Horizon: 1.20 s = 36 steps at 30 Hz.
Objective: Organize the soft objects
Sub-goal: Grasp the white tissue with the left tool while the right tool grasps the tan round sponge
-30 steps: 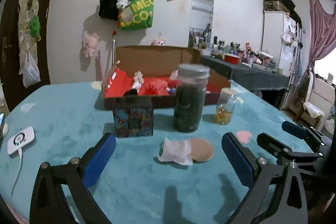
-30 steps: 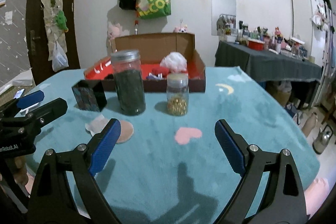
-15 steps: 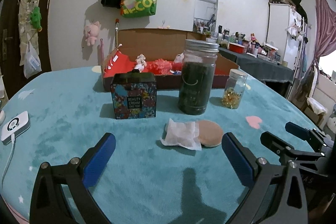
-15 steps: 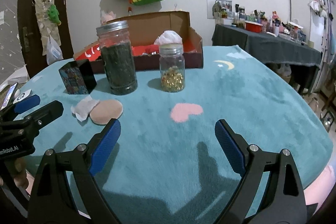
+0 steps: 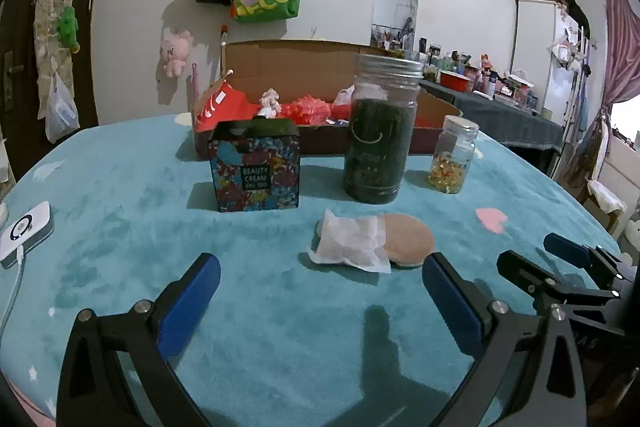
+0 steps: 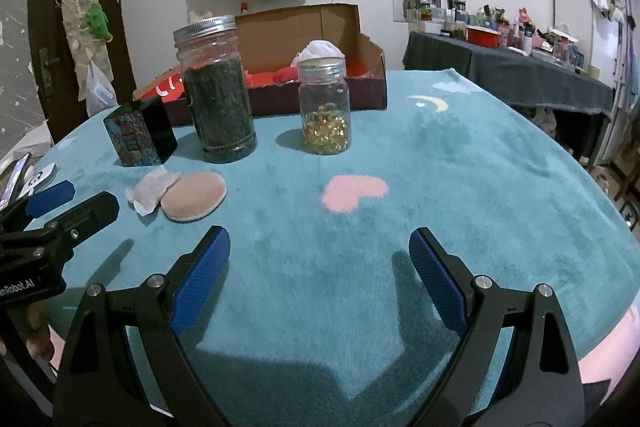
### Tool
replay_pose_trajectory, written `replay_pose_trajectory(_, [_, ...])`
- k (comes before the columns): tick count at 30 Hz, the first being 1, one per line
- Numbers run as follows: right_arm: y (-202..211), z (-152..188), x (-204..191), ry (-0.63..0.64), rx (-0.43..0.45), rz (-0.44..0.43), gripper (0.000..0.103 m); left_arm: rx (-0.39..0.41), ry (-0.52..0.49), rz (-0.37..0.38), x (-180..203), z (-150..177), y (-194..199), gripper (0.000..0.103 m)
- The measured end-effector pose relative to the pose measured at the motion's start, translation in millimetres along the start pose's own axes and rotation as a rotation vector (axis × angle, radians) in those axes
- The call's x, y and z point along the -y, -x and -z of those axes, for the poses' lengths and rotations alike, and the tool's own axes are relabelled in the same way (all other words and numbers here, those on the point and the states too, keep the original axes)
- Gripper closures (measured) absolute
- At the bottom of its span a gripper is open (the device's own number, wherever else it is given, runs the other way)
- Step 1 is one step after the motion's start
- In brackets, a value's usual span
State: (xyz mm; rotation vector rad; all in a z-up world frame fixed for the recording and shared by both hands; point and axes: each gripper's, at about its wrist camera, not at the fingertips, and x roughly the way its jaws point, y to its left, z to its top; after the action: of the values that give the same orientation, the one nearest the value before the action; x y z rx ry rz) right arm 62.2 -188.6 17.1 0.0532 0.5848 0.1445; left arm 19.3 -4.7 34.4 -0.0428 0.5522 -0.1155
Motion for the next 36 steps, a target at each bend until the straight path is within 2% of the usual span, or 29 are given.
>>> replay_pose_trajectory(13, [-5, 1, 1, -0.006, -0.016, -0.013, 0.011, -0.026, -0.005, 0.01, -4, 1, -4, 0.0])
replay_pose_trajectory(19, [-14, -5, -3, 0.006, -0.051, -0.052, 0.011, -0.09, -0.028, 0.066, -9, -7, -11, 0.0])
replay_pose_trajectory(24, [-26, -22, -7, 0.032, -0.114, -0.132, 0.011, -0.155, -0.093, 0.093, -5, -18, -22, 0.0])
replay_pose_trajectory(29, [-34, -35, -3, 0.036, -0.138, -0.13, 0.011, -0.2, -0.165, 0.078, 2, -28, -40, 0.0])
replay_pose_trajectory(36, [-45, -47, -1, 0.051, -0.17, -0.127, 0.011, -0.292, -0.176, 0.042, -5, -32, -69, 0.0])
